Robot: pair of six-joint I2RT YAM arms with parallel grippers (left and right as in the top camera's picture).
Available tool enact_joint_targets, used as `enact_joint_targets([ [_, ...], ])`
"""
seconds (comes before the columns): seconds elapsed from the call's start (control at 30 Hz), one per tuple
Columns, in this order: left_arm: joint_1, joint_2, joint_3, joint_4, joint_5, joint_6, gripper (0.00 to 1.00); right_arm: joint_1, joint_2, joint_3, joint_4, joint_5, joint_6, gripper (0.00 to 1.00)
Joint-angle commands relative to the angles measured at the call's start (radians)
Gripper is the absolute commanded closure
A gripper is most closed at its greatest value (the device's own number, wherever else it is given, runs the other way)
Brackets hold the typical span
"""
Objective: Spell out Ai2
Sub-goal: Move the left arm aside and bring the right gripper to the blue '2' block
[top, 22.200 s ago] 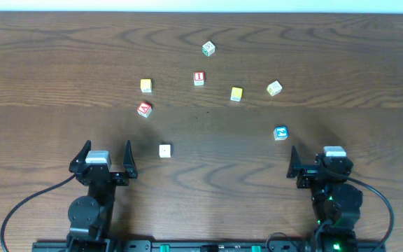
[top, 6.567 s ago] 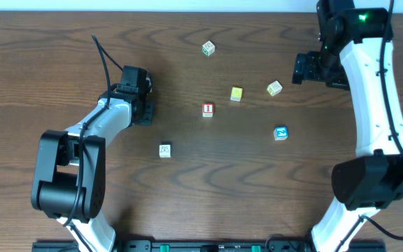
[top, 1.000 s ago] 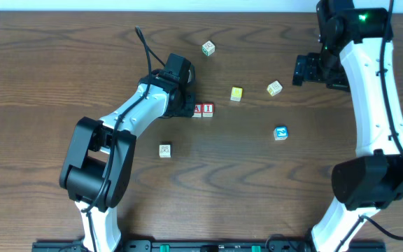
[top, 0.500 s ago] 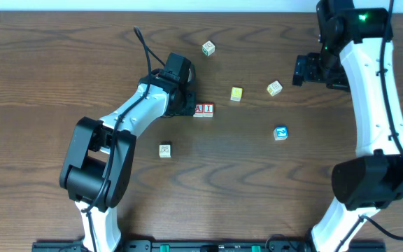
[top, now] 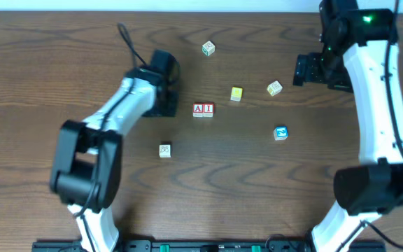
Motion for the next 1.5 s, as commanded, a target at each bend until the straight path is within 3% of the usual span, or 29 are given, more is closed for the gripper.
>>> enact_joint_targets([
  [0.0,0.042,-0.171,0.068,-0.055,-0.026,0.120,0.14,0.045,-0.127,-0.030,0.013,-0.002,-0.048,0.01],
  [0.03,0.051,-0.208,0.068,-0.082,-0.026,0.156,0.04,0.062,-0.159,-0.058,0.023,0.006,-0.050,0.01],
  [0.13,0.062,-0.325,0.068,-0.224,-0.027,0.268,0.05,0.113,-0.298,-0.245,0.089,0.022,-0.034,0.01],
  [0.3,0.062,-0.397,0.067,-0.402,-0.031,0.278,0.05,0.146,-0.515,-0.637,0.290,0.023,0.013,0.01],
  [0.5,0.062,-0.384,0.062,-0.387,-0.034,0.279,0.05,0.137,-0.584,-0.962,0.576,-0.038,0.065,0.04],
  [0.9,0.062,-0.383,0.062,-0.370,-0.034,0.279,0.05,0.134,-0.349,-1.033,0.755,-0.013,0.085,0.03],
  [1.2,0.062,-0.383,0.062,-0.370,-0.034,0.279,0.04,0.115,-0.338,-1.118,0.884,-0.024,0.061,0.01],
  [1.43,0.062,-0.383,0.062,-0.370,-0.034,0.279,0.05,0.034,-0.338,-1.223,1.028,-0.111,-0.047,0.01],
  [1.47,0.062,-0.383,0.062,-0.370,-0.034,0.279,0.05,0.027,-0.338,-1.224,1.032,-0.132,-0.066,0.05],
])
